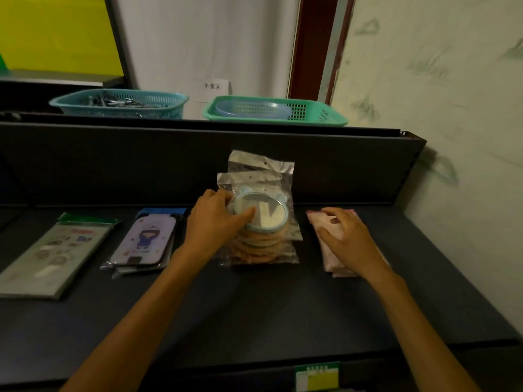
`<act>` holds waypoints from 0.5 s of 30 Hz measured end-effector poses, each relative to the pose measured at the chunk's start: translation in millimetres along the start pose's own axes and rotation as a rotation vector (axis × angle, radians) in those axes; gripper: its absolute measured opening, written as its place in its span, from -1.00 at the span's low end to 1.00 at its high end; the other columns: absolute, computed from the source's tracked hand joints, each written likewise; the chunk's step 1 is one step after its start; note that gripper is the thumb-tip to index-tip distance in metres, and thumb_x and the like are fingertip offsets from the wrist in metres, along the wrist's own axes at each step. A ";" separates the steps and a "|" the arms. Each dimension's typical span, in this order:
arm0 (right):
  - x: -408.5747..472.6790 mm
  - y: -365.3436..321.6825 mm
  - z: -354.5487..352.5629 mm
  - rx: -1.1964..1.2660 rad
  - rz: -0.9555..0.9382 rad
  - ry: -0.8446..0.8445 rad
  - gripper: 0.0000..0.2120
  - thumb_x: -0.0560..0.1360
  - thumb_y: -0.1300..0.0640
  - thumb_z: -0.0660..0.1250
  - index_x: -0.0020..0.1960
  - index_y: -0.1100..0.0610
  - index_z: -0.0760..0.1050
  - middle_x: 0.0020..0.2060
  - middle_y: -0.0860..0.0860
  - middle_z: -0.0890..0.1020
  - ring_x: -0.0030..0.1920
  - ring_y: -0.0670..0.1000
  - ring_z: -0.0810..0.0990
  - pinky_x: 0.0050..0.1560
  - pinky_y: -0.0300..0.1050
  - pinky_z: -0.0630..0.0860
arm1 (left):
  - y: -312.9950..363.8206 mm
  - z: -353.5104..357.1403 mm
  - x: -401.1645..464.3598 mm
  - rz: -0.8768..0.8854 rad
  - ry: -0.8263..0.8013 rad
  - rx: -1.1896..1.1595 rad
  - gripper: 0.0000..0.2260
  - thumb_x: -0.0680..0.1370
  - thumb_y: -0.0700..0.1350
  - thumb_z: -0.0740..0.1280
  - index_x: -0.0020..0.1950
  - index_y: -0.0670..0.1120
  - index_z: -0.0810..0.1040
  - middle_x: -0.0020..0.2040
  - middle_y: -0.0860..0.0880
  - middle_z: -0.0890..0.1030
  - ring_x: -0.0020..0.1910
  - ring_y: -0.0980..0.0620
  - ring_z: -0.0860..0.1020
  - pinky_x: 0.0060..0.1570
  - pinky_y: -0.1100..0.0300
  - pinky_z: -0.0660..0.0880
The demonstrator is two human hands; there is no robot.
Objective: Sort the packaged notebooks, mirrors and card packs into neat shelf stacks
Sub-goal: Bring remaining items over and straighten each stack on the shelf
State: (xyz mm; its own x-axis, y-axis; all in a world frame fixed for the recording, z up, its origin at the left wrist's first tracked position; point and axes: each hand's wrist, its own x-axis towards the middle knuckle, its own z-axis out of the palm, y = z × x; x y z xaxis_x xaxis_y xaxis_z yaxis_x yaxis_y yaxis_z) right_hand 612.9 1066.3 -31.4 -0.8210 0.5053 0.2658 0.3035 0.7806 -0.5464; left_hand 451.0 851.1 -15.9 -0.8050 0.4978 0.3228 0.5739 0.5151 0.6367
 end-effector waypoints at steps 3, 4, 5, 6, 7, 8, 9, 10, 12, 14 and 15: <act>2.5 0.9 -2.0 0.007 -0.019 0.010 -0.59 0.52 0.05 0.30 0.35 0.03 0.36 0.29 0.03 0.43 0.26 0.01 0.39 0.24 -0.16 0.28 | -0.2 -5.5 -0.4 0.015 -0.019 0.040 -0.57 0.46 0.19 0.35 0.20 -0.03 0.46 0.06 0.01 0.43 -0.05 0.10 0.45 -0.16 0.25 0.41; 3.0 0.2 -2.8 0.010 -0.025 0.007 -0.59 0.52 0.04 0.30 0.35 0.02 0.36 0.30 0.02 0.43 0.26 0.01 0.39 0.25 -0.13 0.29 | -1.1 -8.9 -1.9 0.017 -0.034 0.045 -0.56 0.47 0.19 0.33 0.22 -0.03 0.46 0.07 0.00 0.44 -0.03 0.09 0.46 -0.16 0.26 0.41; 3.7 -1.1 -3.4 0.015 -0.031 0.002 -0.59 0.52 0.04 0.30 0.35 0.02 0.36 0.30 0.02 0.43 0.27 0.00 0.39 0.25 -0.13 0.30 | -2.3 -12.9 -4.2 0.021 -0.048 0.043 -0.55 0.47 0.19 0.32 0.25 -0.04 0.45 0.10 0.00 0.45 -0.01 0.08 0.46 -0.13 0.25 0.44; 4.0 -2.9 -4.2 0.018 -0.038 -0.002 -0.59 0.53 0.04 0.30 0.36 0.02 0.36 0.31 0.01 0.43 0.27 0.00 0.38 0.24 -0.14 0.30 | -3.4 -18.1 -7.6 0.023 -0.065 0.041 -0.54 0.48 0.18 0.31 0.28 -0.03 0.44 0.13 -0.01 0.46 0.03 0.07 0.47 -0.09 0.22 0.46; 4.5 -4.8 -4.5 0.023 -0.047 -0.006 -0.58 0.53 0.03 0.29 0.36 0.01 0.35 0.32 0.00 0.43 0.28 -0.01 0.38 0.23 -0.15 0.29 | -6.1 -23.2 -10.8 0.027 -0.075 0.044 -0.55 0.49 0.17 0.30 0.30 -0.02 0.42 0.16 -0.02 0.47 0.06 0.07 0.48 -0.04 0.20 0.48; 4.8 -7.5 -4.8 0.026 -0.057 -0.008 -0.58 0.53 0.02 0.29 0.37 0.01 0.35 0.32 -0.01 0.42 0.29 -0.02 0.38 0.24 -0.16 0.29 | -9.4 -28.9 -14.2 0.028 -0.079 0.061 -0.55 0.50 0.16 0.29 0.32 -0.01 0.42 0.19 -0.03 0.48 0.09 0.06 0.48 0.00 0.17 0.48; 5.1 -10.2 -5.4 0.028 -0.069 -0.008 -0.58 0.53 0.02 0.29 0.37 0.01 0.35 0.33 -0.01 0.42 0.30 -0.02 0.38 0.25 -0.15 0.29 | -14.1 -34.3 -17.2 0.027 -0.077 0.087 -0.56 0.51 0.15 0.28 0.34 0.00 0.41 0.21 -0.03 0.48 0.13 0.05 0.47 0.05 0.15 0.47; 4.5 -13.9 -6.3 0.026 -0.085 -0.006 -0.58 0.53 0.01 0.28 0.37 0.01 0.35 0.33 -0.01 0.42 0.31 -0.01 0.38 0.27 -0.13 0.29 | -18.6 -40.3 -21.0 0.021 -0.078 0.124 -0.55 0.52 0.15 0.28 0.35 0.01 0.40 0.24 -0.03 0.48 0.16 0.03 0.47 0.08 0.14 0.46; 2.4 -23.6 -8.2 0.020 -0.119 0.010 -0.58 0.53 0.02 0.28 0.37 0.01 0.35 0.33 0.00 0.42 0.32 0.00 0.37 0.29 -0.09 0.30 | -27.4 -51.8 -30.0 0.005 -0.070 0.200 -0.54 0.52 0.17 0.27 0.37 0.02 0.39 0.26 -0.03 0.49 0.21 0.01 0.46 0.11 0.13 0.42; -0.9 -36.7 -9.7 0.011 -0.143 0.027 -0.59 0.54 0.05 0.29 0.37 0.02 0.35 0.33 0.01 0.42 0.32 0.02 0.37 0.29 -0.07 0.29 | -35.1 -60.8 -39.0 -0.009 -0.057 0.276 -0.51 0.52 0.16 0.29 0.39 0.00 0.38 0.28 -0.06 0.49 0.23 -0.03 0.45 0.13 0.11 0.40; -2.3 -43.2 -8.8 0.006 -0.165 0.032 -0.59 0.54 0.06 0.29 0.37 0.02 0.36 0.33 0.01 0.42 0.31 0.02 0.37 0.30 -0.07 0.28 | -39.4 -64.2 -42.8 -0.026 -0.056 0.312 -0.50 0.51 0.15 0.30 0.40 -0.02 0.37 0.29 -0.08 0.49 0.25 -0.07 0.43 0.16 0.08 0.40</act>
State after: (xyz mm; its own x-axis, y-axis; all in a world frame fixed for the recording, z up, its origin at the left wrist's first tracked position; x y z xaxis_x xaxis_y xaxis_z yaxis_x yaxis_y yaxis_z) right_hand 605.9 1034.6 -1.4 -0.8434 0.3821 0.3777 0.1628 0.8517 -0.4980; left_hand 453.2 764.7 -9.7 -0.8153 0.5151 0.2646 0.5789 0.7130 0.3956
